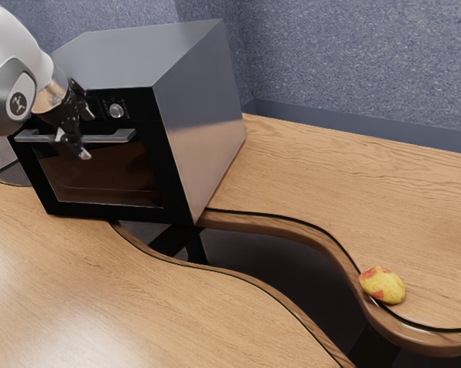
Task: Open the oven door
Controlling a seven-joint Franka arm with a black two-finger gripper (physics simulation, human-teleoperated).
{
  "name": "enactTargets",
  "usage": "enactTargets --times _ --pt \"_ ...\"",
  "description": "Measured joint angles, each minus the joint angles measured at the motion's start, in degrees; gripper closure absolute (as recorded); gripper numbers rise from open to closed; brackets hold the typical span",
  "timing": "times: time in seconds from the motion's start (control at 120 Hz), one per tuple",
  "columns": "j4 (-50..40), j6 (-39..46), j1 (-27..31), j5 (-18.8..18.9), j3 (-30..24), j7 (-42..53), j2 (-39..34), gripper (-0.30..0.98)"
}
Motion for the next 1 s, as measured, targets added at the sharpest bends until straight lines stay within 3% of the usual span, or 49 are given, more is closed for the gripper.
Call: enactTargets --times 0.35,0.55,0.7,0.767,0.817,0.867,1.0 --pt "-4.1 2.5 5.5 -2.5 -0.2 -2.8 1.7 0.0" --pt "-24.2 4.6 4.9 -4.7 -0.2 -4.0 -15.1 0.0" --pt "-37.3 4.9 7.9 -3.6 0.2 -5.1 -32.6 0.0" --pt "-30.5 -1.0 -1.5 -5.8 2.0 -6.6 -32.8 0.0" --pt "-18.6 -8.9 -9.1 -8.5 2.0 -8.2 -27.8 0.0" --pt "-13.0 -15.3 -15.8 -10.3 2.0 -10.2 -24.0 0.0" --pt "-9.6 -24.3 -23.2 -11.8 2.0 -14.8 -17.1 0.0"
